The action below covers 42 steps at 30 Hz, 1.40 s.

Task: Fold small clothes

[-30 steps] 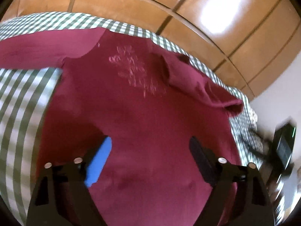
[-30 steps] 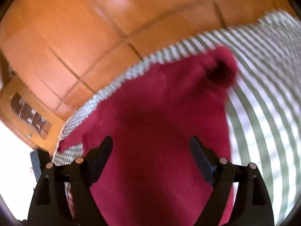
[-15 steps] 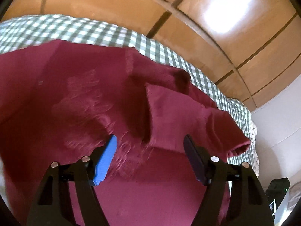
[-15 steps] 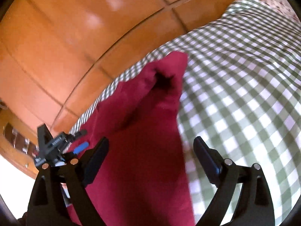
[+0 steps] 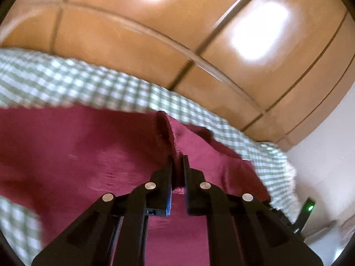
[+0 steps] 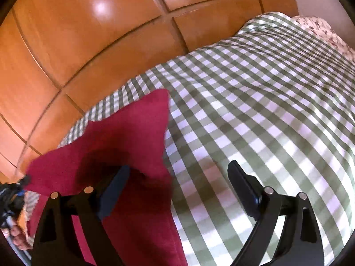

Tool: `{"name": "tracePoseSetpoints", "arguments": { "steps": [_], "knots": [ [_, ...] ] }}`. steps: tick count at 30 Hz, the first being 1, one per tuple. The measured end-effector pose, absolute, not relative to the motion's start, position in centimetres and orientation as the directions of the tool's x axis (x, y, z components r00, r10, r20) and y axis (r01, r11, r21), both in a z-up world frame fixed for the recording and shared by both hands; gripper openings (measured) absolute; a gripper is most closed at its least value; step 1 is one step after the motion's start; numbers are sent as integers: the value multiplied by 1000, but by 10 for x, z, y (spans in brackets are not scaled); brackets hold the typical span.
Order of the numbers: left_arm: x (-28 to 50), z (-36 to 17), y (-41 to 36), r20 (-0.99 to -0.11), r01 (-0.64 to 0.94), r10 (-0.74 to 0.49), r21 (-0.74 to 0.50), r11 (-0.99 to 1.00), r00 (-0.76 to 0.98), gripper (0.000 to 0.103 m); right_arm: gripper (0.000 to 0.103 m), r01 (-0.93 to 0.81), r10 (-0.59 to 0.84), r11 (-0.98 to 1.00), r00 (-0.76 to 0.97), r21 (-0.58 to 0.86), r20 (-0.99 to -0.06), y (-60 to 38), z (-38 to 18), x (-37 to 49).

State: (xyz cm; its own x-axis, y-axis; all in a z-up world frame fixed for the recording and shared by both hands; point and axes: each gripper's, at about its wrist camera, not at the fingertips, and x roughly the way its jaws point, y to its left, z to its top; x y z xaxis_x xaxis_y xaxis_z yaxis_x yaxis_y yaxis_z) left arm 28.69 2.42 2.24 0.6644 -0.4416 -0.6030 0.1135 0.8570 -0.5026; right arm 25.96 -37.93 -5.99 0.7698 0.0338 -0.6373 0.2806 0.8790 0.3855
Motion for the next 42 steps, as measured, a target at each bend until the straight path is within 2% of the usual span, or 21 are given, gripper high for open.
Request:
{"name": "tracePoseSetpoints", "arguments": {
  "steps": [3,9,13,17,20,23,27,31,37,38,39,40,42],
  "knots": [
    [283,8,43,-650,69,-379,-450,891,658,7,90,282,18,894,753,348,-658,-372,-67,261],
    [287,-20,50,-701,30,-338,-412,911,628,7,88,200,54,936,731,289,-680,-366,-48,233],
    [286,-16,44,-684,68,-334,-385,920,649,7,86,35,162,953,780,301,-604,-347,-12,213],
    [281,-4,46,-655,78,-332,-384,920,679,7,80,-58,218,957,792,286,-570,-316,1,237],
    [279,-1,49,-662,68,-291,-340,938,691,7,78,-51,202,967,746,248,-635,-295,-18,273],
    [282,-11,57,-693,23,-249,-317,948,677,7,78,41,109,982,674,184,-730,-291,-60,298],
    [287,-42,57,-773,-19,-175,-234,972,610,9,82,11,47,997,732,80,-680,-275,-73,287],
    [280,-44,59,-764,-62,-109,-191,980,636,36,86,11,27,999,738,53,-674,-270,-75,286],
    [257,-29,84,-745,-175,-37,-204,963,666,40,87,14,6,1000,743,24,-670,-268,-75,291],
    [249,-25,94,-738,-198,-35,-227,953,674,56,87,14,4,1000,743,23,-669,-268,-75,292],
    [242,-24,103,-728,-216,-38,-253,943,684,66,88,17,1,1000,744,20,-669,-269,-74,292],
    [231,-21,114,-708,-235,-43,-290,928,705,71,88,18,-3,1000,744,16,-668,-268,-74,291],
    [209,-17,143,-662,-268,-50,-369,890,748,74,88,21,-12,1000,743,5,-669,-267,-73,291]
  ]
}}
